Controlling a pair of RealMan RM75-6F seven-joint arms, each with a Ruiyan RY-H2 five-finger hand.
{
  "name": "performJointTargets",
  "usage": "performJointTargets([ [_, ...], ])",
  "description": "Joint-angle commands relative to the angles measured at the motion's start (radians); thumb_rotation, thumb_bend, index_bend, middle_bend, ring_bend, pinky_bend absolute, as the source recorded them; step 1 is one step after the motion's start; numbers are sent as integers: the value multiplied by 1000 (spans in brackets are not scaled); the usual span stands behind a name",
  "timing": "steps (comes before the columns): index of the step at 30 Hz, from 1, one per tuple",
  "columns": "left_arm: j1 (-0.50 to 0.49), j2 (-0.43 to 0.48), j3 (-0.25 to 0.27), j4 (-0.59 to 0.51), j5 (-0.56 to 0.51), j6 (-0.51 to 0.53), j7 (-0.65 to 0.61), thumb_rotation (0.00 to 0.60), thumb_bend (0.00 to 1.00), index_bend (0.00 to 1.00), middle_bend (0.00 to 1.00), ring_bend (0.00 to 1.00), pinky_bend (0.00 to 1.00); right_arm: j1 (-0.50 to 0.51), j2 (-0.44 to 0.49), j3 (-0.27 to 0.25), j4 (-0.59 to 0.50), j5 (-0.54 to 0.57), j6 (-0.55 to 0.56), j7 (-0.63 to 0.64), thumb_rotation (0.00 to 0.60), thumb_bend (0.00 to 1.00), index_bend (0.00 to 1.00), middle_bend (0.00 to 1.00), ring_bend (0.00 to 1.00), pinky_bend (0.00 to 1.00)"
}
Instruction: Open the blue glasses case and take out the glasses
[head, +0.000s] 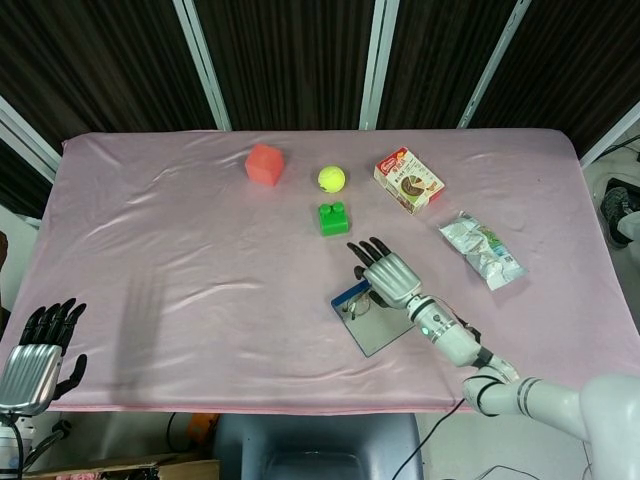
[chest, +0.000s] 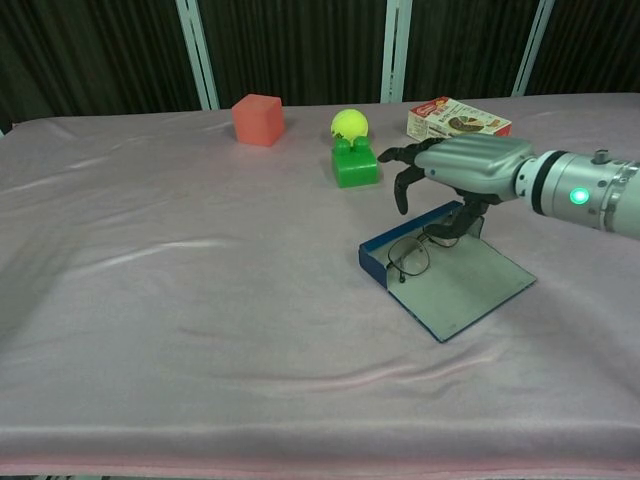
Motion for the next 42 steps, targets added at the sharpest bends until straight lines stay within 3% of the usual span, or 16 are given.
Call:
performJointTargets([
  [1, -1, 0, 0, 1, -1, -3, -1, 600, 438, 3, 25, 0, 2, 15, -30, 7, 32, 13, -14, -21, 600, 488, 529, 96, 38, 0],
  [11, -1, 0, 0, 0, -2, -3, 2, 600, 438, 3, 25, 0, 2, 34, -65, 16, 85, 34, -42, 1, 600, 488, 560, 96, 38, 0],
  [42, -4, -1, 0, 1, -5, -7, 5, 600, 438, 2, 25, 0, 2, 31, -43, 18, 70, 29, -22, 54, 600, 487, 649, 96, 38, 0],
])
